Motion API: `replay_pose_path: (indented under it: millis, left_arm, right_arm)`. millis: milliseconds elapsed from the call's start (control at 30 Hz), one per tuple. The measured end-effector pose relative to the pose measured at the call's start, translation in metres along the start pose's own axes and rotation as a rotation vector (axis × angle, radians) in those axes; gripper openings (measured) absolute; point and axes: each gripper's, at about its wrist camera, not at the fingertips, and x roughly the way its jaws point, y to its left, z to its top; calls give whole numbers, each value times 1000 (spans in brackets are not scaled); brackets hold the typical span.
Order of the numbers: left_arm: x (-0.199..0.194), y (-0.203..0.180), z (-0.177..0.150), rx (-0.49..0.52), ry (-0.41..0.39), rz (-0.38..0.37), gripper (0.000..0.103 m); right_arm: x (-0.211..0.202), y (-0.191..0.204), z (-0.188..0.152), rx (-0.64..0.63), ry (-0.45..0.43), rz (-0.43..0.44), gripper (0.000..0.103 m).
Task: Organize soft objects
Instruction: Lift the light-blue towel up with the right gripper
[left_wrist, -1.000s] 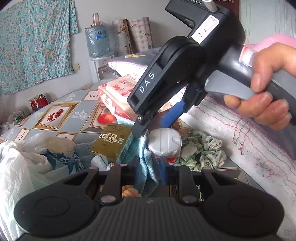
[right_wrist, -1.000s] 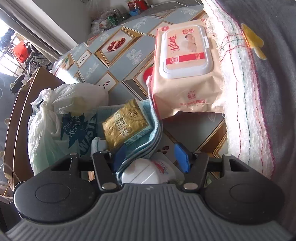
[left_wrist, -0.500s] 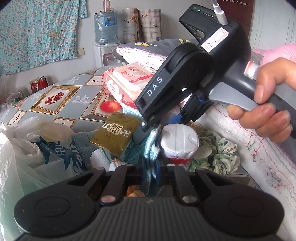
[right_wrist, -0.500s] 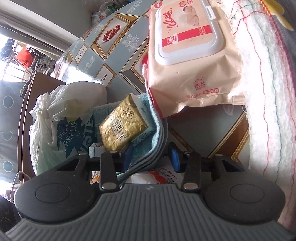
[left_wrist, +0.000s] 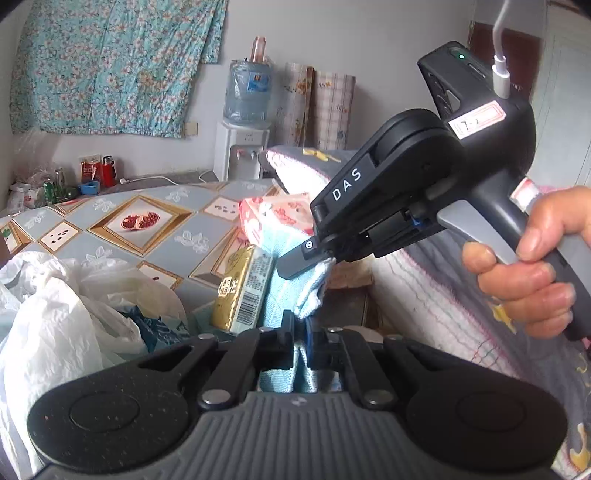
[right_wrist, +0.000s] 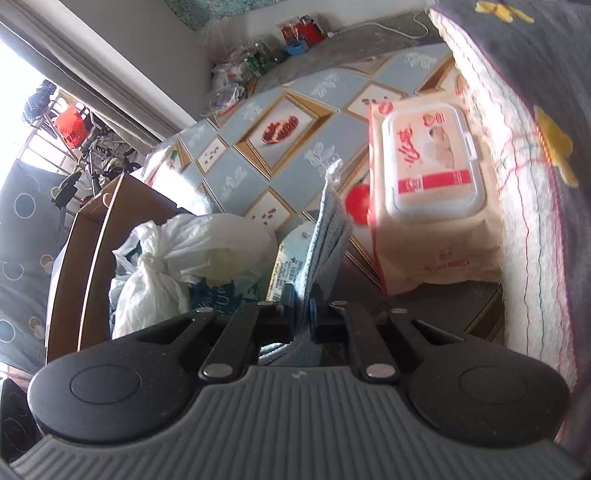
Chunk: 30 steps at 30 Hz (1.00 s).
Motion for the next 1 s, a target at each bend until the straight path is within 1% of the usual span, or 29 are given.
replay_pose_path:
  millis: [167,300,367,500,567,633,700,767,833,900,933,967,1000]
  left_arm:
    - [-32,2,10,-27,-84,-26,6]
    - [-57,-3,13,-31,-134,-44,6]
    - [-70,-7,11,-20,-148,-50,6]
    - [-98,-21,-1,34,-159,-61,6]
    - [-104,-29,-11,81,-133,-71,7]
    - [-100,-37,-31,118,-70,-87,7]
    - [-87,-42,-51,124,13,-107,7]
    - [-71,-43,-68,115,85,-132,7]
    - [-57,-42,-82,136,158,-162,8]
    - [-53,-38,-90,141,190,-186,11]
    - [-55,-36,-91,144,202,-204,16]
    - [-58,-32,-93,141,202,-216,18]
    - [-62,-29,-93,145,196,-226,24]
  right_arm:
    - [-34,29,4,-59,-69,6,6]
    - [-60,45,-3,-71,-116,47,6]
    - [-72,49,-11,-62,-133,85,6]
    - [-90,48,-44,-29,-163,181,6]
    - [-89,38,-63,-3,-155,205,6]
    - [-79,22,-85,41,-122,201,6]
    - [-63,1,-109,103,-76,169,6]
    - [-53,-14,-126,143,-48,124,6]
    - [-48,-16,-139,125,-38,60,6]
    - [-48,-8,-145,69,-37,0,6]
    - [-48,-3,-146,44,-37,-14,6]
    - [-48,1,-147,26,-36,-23,6]
    - [-47,5,-147,8,-34,-33,6]
